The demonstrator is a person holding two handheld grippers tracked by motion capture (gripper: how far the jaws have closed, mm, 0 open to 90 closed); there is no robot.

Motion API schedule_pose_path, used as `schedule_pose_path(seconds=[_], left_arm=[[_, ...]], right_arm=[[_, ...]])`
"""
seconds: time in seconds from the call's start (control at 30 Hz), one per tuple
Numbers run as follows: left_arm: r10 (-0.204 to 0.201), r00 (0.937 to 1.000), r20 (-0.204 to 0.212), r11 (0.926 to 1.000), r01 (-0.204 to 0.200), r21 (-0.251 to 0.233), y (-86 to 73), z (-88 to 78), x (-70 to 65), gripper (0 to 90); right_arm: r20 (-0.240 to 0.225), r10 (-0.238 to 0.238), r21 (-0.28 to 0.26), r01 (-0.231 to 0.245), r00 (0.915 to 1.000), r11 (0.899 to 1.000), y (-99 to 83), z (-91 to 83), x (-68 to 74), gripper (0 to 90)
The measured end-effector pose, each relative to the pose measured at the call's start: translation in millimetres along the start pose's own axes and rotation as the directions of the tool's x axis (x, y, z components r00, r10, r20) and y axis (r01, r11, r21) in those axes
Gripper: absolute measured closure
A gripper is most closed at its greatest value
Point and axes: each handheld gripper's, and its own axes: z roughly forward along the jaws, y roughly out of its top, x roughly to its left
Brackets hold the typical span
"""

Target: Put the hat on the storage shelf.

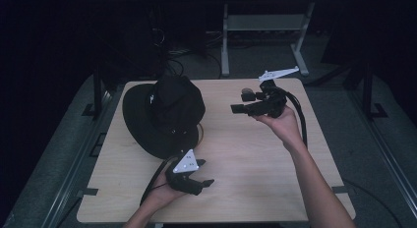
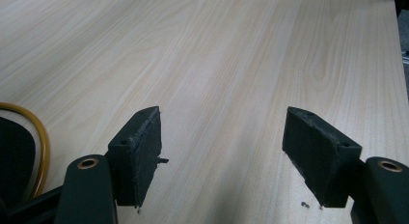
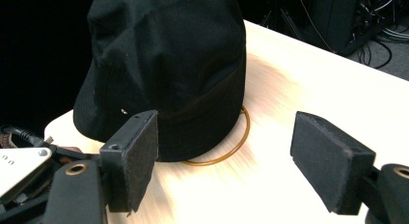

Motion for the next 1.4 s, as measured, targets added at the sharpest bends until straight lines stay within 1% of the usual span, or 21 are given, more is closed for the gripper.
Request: schedule_pose_path(seconds=[0.23,0.3,0.37,0.43,0.63,0.7,0.77,0.83,1.07,1.4], left_arm=[[0.007,1.0,-0.006,1.0,-0.007,0.004,-0.6,-1.7,-0.1,29.4],[0.003,1.0,-0.008,1.0,-0.003,0.001,-1.2,-2.6,0.2,29.4],[-0.002,1.0,-0.009,1.0,0.002,0.001,-1.5,-3.4,0.0,29.4],[0.007,0.9999,-0.012,1.0,-0.007,0.005,-1.8,-4.6,0.6,29.4],[-0.008,0.9999,-0.012,1.0,0.008,0.001,-3.4,-5.9,-0.1,29.4],[-0.011,0.9998,-0.014,0.9999,0.011,-0.001,-3.6,-6.3,-0.2,29.4],[-0.011,0.9998,-0.014,0.9999,0.011,-0.002,-4.0,-6.2,-0.1,29.4],[-0.014,0.9998,-0.013,0.9999,0.014,-0.002,-4.5,-5.7,-0.4,29.4],[-0.012,0.9997,-0.019,0.9999,0.012,0.002,-5.0,-5.2,-0.8,29.4],[-0.023,0.9994,-0.026,0.9997,0.023,-0.005,-5.5,-6.4,0.3,29.1]], right_arm=[[0.012,0.005,0.006,-0.005,0.9999,1.0,-11.0,-4.5,-0.9,22.6],[0.004,0.01,0.003,-0.01,0.9999,1.0,-15.6,-4.5,-1.7,22.5],[0.006,0.014,0.007,-0.014,0.9999,1.0,-19.9,-3.9,-2.1,21.9],[0.001,0.02,0.008,-0.02,0.9998,1.0,-24.0,-3.6,-2.9,21.7],[0.001,0.028,0.012,-0.028,0.9996,1.0,-35.7,-5.2,-5.8,21.2],[-0.001,0.03,0.009,-0.03,0.9996,1.0,-39.8,-6.7,-6.6,21.2],[0.001,0.022,0.009,-0.022,0.9998,1.0,-43.8,-8.5,-7.9,21.2],[0.003,0.036,0.016,-0.036,0.9994,0.999,-47.6,-11.0,-8.0,20.9],[0.005,0.049,0.012,-0.049,0.9988,0.999,-63.0,-19.2,-10.3,20.9],[-0.001,0.071,0.032,-0.07,0.9975,0.997,-83.9,-25.4,-12.0,20.1]])
